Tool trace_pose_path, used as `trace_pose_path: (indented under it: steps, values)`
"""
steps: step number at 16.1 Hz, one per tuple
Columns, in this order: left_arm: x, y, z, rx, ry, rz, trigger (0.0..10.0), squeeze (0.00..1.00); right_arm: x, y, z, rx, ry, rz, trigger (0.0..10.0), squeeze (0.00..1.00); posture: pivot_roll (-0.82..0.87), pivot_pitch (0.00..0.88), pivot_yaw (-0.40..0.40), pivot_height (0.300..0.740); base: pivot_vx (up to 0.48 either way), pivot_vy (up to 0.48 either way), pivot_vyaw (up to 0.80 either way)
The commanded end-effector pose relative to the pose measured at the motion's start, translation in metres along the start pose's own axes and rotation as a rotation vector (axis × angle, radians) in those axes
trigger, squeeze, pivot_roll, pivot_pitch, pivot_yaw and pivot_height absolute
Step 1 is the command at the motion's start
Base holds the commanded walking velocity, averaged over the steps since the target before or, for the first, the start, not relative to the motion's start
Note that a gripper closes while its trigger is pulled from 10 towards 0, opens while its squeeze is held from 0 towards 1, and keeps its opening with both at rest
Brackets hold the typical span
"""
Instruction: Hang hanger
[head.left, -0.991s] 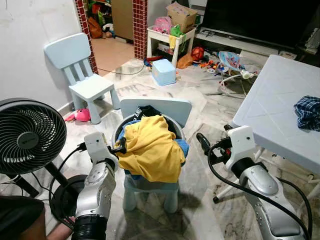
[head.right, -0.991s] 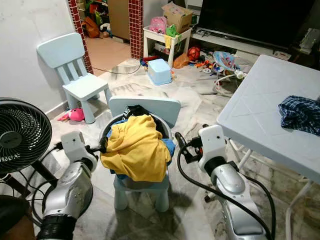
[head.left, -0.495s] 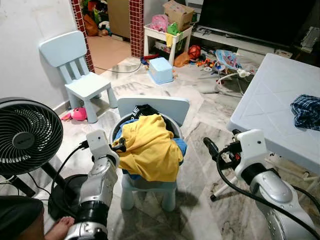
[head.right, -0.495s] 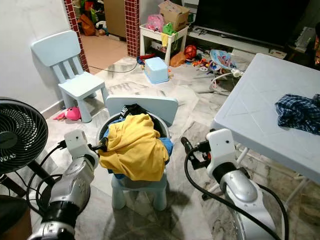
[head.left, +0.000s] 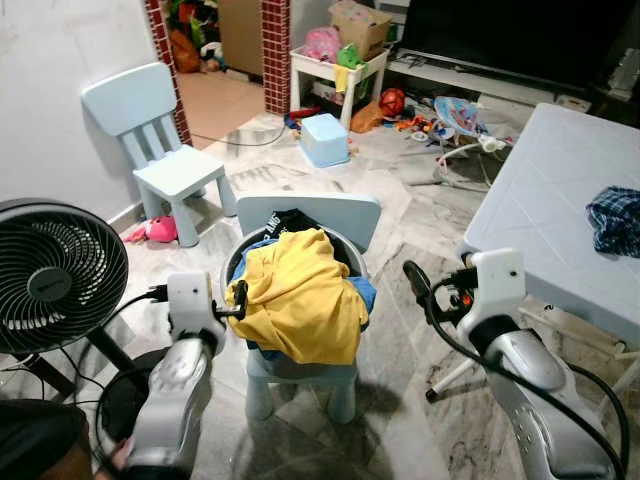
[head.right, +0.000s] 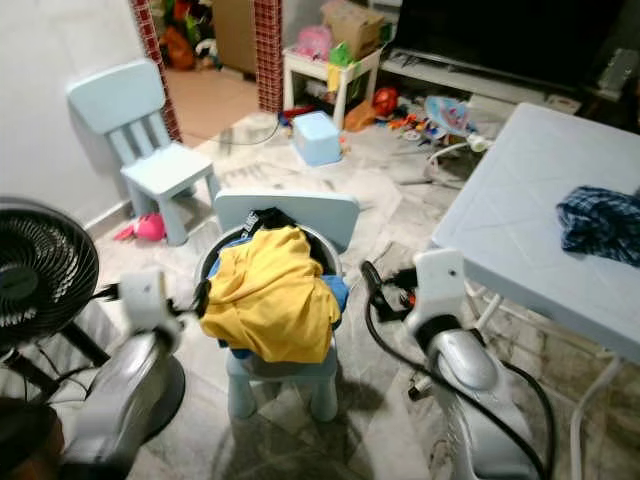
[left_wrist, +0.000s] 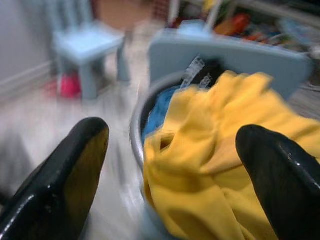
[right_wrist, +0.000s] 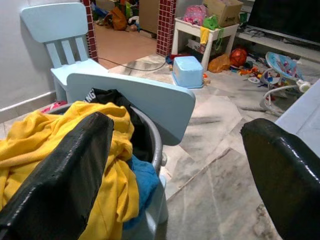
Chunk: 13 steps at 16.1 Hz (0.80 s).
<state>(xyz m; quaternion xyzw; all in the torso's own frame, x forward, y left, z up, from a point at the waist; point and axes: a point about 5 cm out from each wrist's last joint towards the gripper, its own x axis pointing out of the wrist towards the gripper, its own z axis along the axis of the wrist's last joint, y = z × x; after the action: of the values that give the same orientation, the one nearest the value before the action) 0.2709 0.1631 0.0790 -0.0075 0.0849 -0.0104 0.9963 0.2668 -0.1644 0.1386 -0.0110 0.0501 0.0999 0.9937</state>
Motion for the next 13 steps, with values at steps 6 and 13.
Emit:
trace_pose_path:
  steps: [6,13]
  values:
    - [-0.025,0.001,0.02,0.189,-0.165,-0.071,10.0,0.0,0.014,-0.008,-0.003,0.098,-0.058,-0.058,10.0,0.0,-0.06,0.0,-0.017,0.74,0.0,0.0,0.0]
    - [-0.025,0.007,0.033,0.209,-0.277,-0.025,10.0,0.0,0.022,-0.009,-0.001,0.105,-0.217,-0.127,10.0,0.0,-0.05,0.0,-0.001,0.74,0.0,0.0,0.0]
